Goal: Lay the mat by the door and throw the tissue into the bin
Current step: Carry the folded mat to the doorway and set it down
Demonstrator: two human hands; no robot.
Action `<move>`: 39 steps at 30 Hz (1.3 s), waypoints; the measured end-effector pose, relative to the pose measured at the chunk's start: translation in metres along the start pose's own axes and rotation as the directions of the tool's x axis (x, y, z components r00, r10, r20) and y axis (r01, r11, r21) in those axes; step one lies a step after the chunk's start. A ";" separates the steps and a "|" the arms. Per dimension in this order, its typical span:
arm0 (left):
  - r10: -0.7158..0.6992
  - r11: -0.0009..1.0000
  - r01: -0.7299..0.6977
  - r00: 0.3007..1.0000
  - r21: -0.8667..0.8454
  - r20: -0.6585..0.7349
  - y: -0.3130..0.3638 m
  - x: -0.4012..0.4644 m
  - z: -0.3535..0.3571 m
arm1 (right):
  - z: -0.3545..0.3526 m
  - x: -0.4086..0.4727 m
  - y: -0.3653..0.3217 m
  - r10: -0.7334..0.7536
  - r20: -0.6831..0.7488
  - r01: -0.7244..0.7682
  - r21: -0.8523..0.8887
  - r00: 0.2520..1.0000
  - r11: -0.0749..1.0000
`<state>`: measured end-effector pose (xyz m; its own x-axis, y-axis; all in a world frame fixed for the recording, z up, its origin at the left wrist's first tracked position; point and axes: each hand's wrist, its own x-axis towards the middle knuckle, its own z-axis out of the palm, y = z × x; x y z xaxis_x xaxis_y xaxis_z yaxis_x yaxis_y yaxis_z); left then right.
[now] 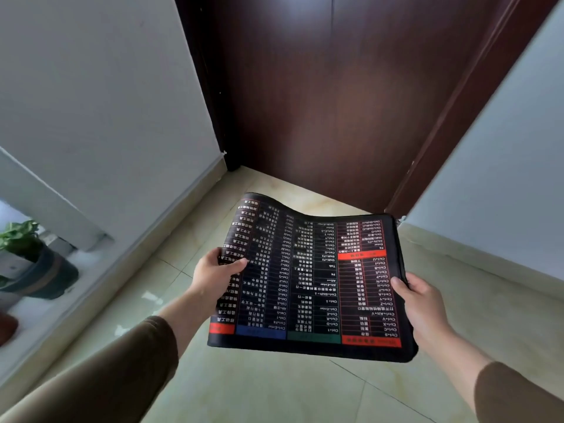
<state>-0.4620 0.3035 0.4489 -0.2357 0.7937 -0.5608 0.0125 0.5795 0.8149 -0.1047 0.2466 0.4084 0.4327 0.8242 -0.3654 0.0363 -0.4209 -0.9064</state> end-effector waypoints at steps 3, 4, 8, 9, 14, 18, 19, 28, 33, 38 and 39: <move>-0.002 1.000 0.002 1.000 0.017 -0.003 0.016 0.034 -0.016 | 0.029 0.014 -0.013 0.007 -0.005 -0.007 -0.013 1.000 1.000; 0.001 1.000 -0.001 1.000 0.030 -0.005 0.021 0.043 -0.020 | 0.037 0.018 -0.017 0.011 -0.010 -0.011 -0.017 1.000 1.000; 0.021 0.996 -0.023 1.000 0.089 0.023 0.047 0.089 -0.038 | 0.074 0.030 -0.031 0.013 -0.053 -0.012 0.007 0.999 1.000; 0.029 0.994 -0.032 0.999 0.108 0.028 0.053 0.099 -0.041 | 0.081 0.032 -0.034 0.014 -0.069 -0.014 0.010 0.998 1.000; 0.053 0.979 -0.067 0.995 0.191 0.079 0.083 0.145 -0.045 | 0.111 0.042 -0.042 0.022 -0.146 -0.012 0.066 0.989 0.998; 0.069 0.952 -0.103 0.990 0.290 0.125 0.103 0.184 -0.035 | 0.125 0.061 -0.048 0.040 -0.190 -0.021 0.103 0.981 0.994; 0.070 0.947 -0.108 0.989 0.302 0.133 0.108 0.192 -0.031 | 0.128 0.067 -0.049 0.048 -0.202 -0.027 0.108 0.978 0.994; 0.064 0.927 -0.124 0.982 0.354 0.177 0.144 0.259 -0.004 | 0.157 0.118 -0.065 0.083 -0.273 -0.062 0.082 0.959 0.995; 0.051 0.914 -0.133 0.975 0.383 0.216 0.163 0.296 0.006 | 0.174 0.141 -0.072 0.135 -0.319 -0.115 0.081 0.938 0.990; 0.055 0.878 -0.184 0.956 0.443 0.287 0.179 0.333 0.024 | 0.191 0.157 -0.073 0.167 -0.367 -0.135 0.110 0.915 0.985; 0.049 0.873 -0.189 0.951 0.450 0.306 0.179 0.339 0.028 | 0.192 0.160 -0.073 0.169 -0.378 -0.137 0.111 0.910 0.984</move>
<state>-0.5123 0.6818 0.4006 0.0737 0.8394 -0.5384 0.4928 0.4387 0.7514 -0.2109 0.4819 0.3752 0.7402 0.5359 -0.4062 -0.1233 -0.4856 -0.8654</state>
